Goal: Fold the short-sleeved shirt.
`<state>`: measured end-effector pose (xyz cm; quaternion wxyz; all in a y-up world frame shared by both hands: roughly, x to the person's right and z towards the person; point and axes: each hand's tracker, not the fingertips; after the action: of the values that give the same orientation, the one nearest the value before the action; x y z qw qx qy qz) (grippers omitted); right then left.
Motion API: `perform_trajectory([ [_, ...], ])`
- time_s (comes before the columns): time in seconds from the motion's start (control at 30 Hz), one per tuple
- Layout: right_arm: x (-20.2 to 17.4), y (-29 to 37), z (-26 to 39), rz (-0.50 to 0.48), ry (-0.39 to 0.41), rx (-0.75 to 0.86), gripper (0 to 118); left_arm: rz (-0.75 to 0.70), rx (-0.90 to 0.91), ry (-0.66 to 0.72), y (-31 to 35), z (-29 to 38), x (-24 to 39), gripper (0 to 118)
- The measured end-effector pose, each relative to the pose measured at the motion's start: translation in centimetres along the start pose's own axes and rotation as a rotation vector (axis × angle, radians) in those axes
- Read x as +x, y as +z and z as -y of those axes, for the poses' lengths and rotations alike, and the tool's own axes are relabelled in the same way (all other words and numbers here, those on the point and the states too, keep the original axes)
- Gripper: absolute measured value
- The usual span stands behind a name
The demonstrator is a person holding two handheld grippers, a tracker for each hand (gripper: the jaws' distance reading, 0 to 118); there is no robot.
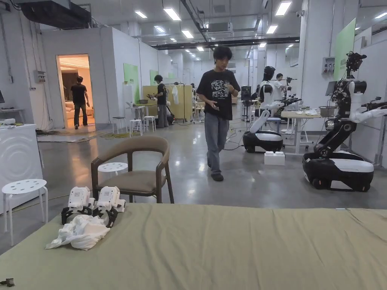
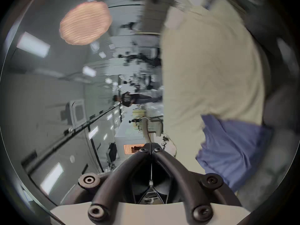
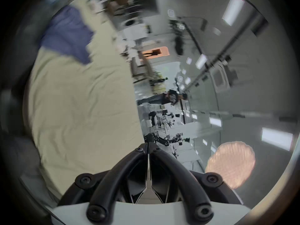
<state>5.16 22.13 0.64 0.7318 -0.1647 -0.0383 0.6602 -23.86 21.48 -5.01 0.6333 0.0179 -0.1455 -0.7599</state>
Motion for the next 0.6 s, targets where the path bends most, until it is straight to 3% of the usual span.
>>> perform_trajectory([
  [0.07, -1.3, 0.0, 0.3, -0.032, 0.062, -0.02, 1, 0.038, 0.015, 0.054, 0.1, 0.3, 0.9, 0],
  [0.13, -1.4, 0.4, 0.3, -0.019, 0.032, 0.01, 1, 0.048, 0.022, 0.158, 0.3, 0.7, 0.1, 0],
  [0.17, -0.8, 0.6, 0.1, -0.035, 0.015, 0.024, 1, 0.026, 0.031, 0.221, 0.5, 1.0, -0.7, 0],
  [0.23, 0.9, 1.1, 0.2, 0.005, -0.116, 0.05, 1, -0.044, 0.054, 0.396, 0.9, 1.8, -3.1, 0],
  [0.33, 5.1, 2.0, 0.7, -0.017, -0.545, 0.089, 0, -0.133, 0.088, 0.867, 2.1, 3.8, -7.8, 0],
  [0.4, 6.8, 2.6, 2.6, -0.026, -0.968, 0.15, 0, -0.149, 0.168, 1.243, 3.1, 5.9, -9.4, 0],
  [0.5, 5.5, 3.0, 5.6, -0.03, -1.482, 0.24, 0, -0.067, 0.259, 1.656, 3.4, 8.6, -7.9, 0],
  [0.53, 4.9, 3.1, 5.9, -0.033, -1.547, 0.22, 0, -0.051, 0.265, 1.738, 3.3, 8.6, -7.0, 0],
  [0.6, 3.9, 3.3, 6.0, -0.012, -1.581, 0.171, 0, -0.031, 0.258, 1.821, 3.5, 8.9, -6.1, 0],
])
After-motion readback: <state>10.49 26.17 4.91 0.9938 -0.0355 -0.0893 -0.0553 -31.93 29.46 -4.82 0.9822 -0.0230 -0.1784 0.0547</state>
